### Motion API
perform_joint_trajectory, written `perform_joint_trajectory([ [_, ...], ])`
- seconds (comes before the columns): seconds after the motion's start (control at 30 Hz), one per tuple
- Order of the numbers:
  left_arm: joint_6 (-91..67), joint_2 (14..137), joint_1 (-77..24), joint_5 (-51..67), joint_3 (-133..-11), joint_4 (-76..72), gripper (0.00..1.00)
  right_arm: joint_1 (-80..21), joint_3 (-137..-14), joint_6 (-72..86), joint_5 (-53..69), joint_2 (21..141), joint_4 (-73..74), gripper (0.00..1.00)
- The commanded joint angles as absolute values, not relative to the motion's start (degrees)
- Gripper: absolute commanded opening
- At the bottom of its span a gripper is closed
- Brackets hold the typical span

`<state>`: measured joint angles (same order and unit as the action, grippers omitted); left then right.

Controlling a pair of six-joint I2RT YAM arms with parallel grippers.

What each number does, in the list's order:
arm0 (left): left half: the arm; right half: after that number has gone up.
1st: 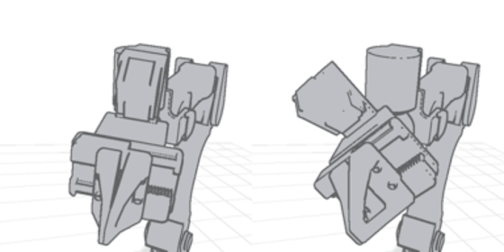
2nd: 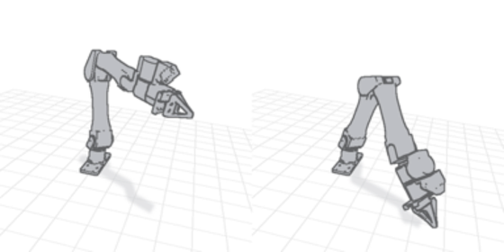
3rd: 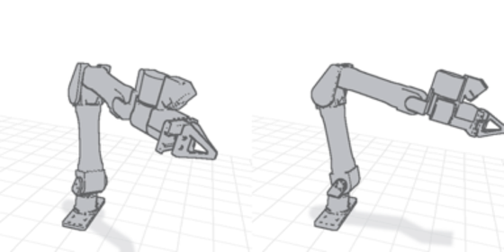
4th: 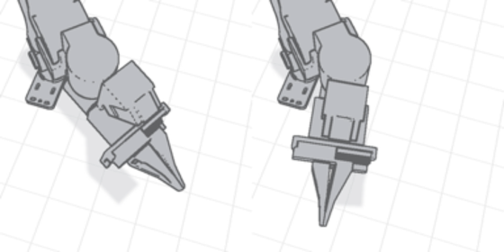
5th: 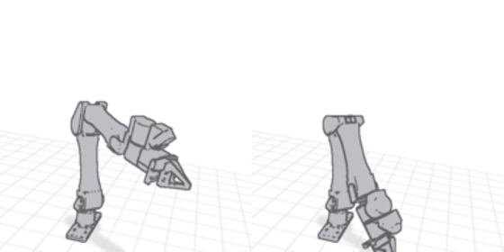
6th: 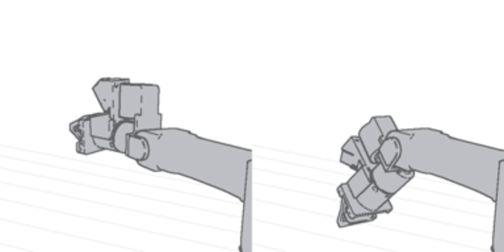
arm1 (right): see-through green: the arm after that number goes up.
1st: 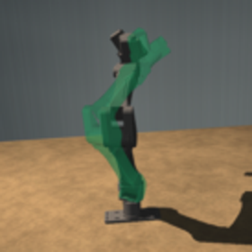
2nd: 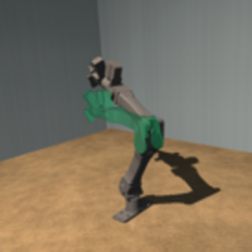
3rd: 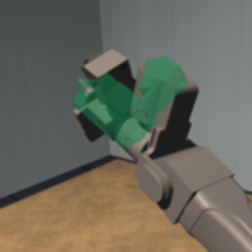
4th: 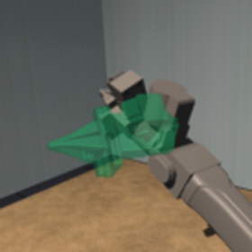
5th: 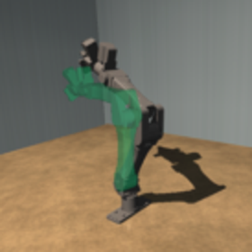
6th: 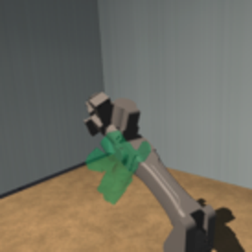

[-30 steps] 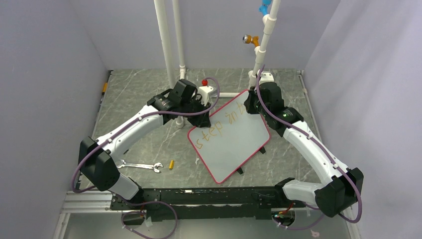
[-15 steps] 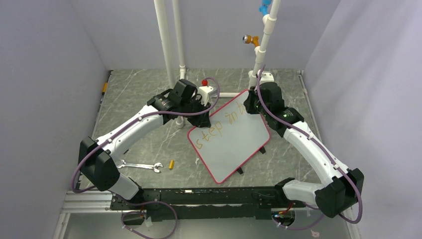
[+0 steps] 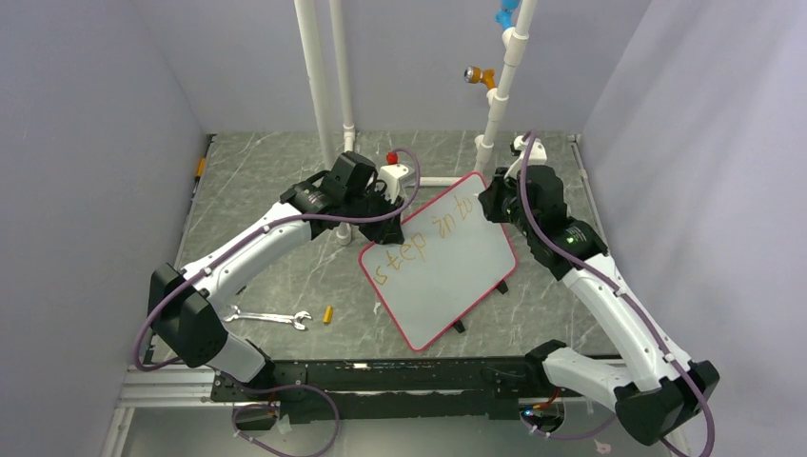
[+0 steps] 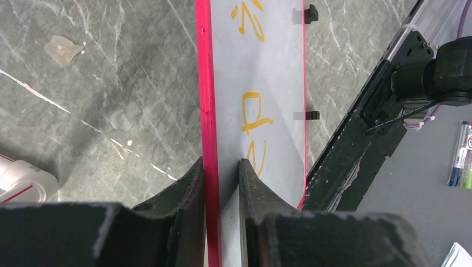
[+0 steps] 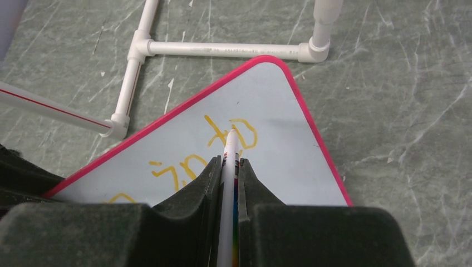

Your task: Write a sentence on the whiteboard

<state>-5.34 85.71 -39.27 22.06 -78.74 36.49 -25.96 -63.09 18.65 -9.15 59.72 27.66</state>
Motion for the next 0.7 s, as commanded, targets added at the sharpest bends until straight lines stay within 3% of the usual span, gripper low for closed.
perform_joint_trajectory([
  [0.0, -0.81, 83.15, -39.20, 17.86, -78.94, 34.04, 0.00, -25.93, -64.96, 19.62, -10.72, 57.53, 30.31, 0.00],
  [0.67, -3.04, 82.78, -39.25, 17.61, -79.03, 33.47, 0.00, -25.93, -63.37, 23.29, -6.10, 48.47, 38.95, 0.00],
])
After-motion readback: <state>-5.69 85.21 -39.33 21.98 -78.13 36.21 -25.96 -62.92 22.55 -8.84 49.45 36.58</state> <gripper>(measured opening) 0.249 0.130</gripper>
